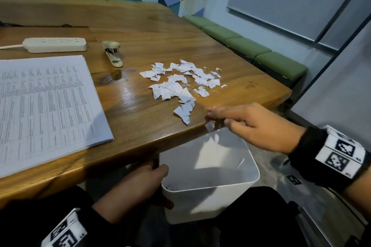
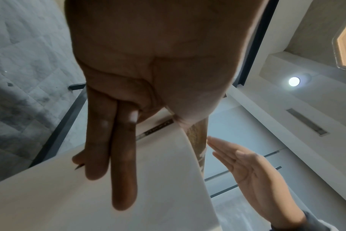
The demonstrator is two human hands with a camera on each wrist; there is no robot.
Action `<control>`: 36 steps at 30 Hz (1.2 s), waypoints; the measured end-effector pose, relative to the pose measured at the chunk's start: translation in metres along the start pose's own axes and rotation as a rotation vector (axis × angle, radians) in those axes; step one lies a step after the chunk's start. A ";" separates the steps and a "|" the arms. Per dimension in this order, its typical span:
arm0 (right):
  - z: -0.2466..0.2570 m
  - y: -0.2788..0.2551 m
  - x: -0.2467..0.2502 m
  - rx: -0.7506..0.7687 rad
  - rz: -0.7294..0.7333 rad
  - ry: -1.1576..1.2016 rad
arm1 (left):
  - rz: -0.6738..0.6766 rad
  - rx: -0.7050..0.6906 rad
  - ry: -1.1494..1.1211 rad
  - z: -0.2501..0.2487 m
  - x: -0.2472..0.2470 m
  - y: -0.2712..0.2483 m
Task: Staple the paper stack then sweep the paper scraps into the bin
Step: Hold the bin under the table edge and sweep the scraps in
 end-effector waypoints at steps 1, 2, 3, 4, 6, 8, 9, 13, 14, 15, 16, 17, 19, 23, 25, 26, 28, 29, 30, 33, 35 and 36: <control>-0.003 0.006 0.002 -0.027 -0.039 0.004 | -0.002 0.016 -0.026 0.000 0.000 0.000; -0.007 0.016 0.003 -0.059 -0.072 -0.012 | 0.001 0.017 -0.040 0.000 -0.001 0.001; -0.012 0.030 0.003 -0.090 -0.095 -0.046 | 0.008 0.012 -0.040 -0.001 -0.001 0.000; -0.016 0.045 0.002 -0.119 -0.097 -0.090 | 0.014 0.008 -0.030 -0.002 -0.002 -0.001; -0.023 0.071 -0.004 -0.167 -0.060 -0.140 | 0.009 -0.022 -0.003 -0.003 -0.003 -0.002; -0.029 0.085 -0.012 -0.181 -0.013 -0.136 | 0.033 -0.033 0.009 -0.003 -0.004 -0.003; -0.031 0.086 -0.016 -0.176 0.006 -0.134 | 0.046 -0.043 0.011 -0.002 -0.003 -0.002; -0.024 0.056 -0.019 -0.104 0.046 -0.105 | 0.063 -0.076 0.066 -0.004 0.002 -0.001; -0.019 0.042 -0.020 -0.070 0.045 -0.097 | 0.065 -0.075 0.067 -0.005 0.002 -0.002; -0.015 0.028 -0.020 -0.032 0.039 -0.089 | 0.073 -0.078 0.062 -0.005 0.002 -0.003; -0.010 0.014 -0.020 -0.003 0.032 -0.077 | 0.074 -0.073 0.053 -0.006 0.001 -0.003; -0.008 0.003 -0.020 0.013 0.023 -0.054 | 0.058 -0.078 0.057 -0.006 0.001 -0.003; -0.007 -0.007 -0.017 0.009 -0.015 0.009 | 0.033 -0.058 0.046 -0.008 0.001 -0.003; -0.013 0.011 -0.012 -0.038 -0.123 -0.010 | 0.049 -0.056 0.084 -0.008 -0.004 -0.003; -0.015 0.024 -0.016 -0.029 -0.091 -0.038 | 0.047 -0.049 0.073 -0.008 -0.004 -0.006; -0.014 0.029 -0.018 -0.023 -0.068 -0.043 | 0.042 -0.047 0.064 -0.009 -0.005 -0.006; -0.010 0.031 -0.024 -0.011 -0.030 -0.043 | 0.028 -0.054 0.069 -0.010 -0.005 -0.005; -0.007 0.028 -0.026 -0.001 -0.019 -0.040 | 0.023 -0.058 0.080 -0.010 -0.004 -0.005; -0.004 0.021 -0.027 0.010 -0.016 -0.033 | 0.019 -0.063 0.087 -0.010 -0.004 -0.004; 0.004 -0.008 -0.026 0.057 -0.030 0.019 | 0.011 -0.079 0.070 -0.010 -0.004 -0.002; 0.007 -0.024 -0.022 0.073 -0.039 0.057 | 0.011 -0.087 0.075 -0.008 -0.003 -0.002; 0.006 -0.027 -0.019 0.066 -0.053 0.075 | 0.011 -0.096 0.079 -0.007 -0.002 -0.001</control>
Point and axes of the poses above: each hand's wrist, its own y-axis towards the middle knuckle, its own x-axis out of the back of the hand, z = x × y, the point moved 2 cm from there along y, towards the middle knuckle, and after that the axes turned 12 degrees about -z, right-handed, at the moved point
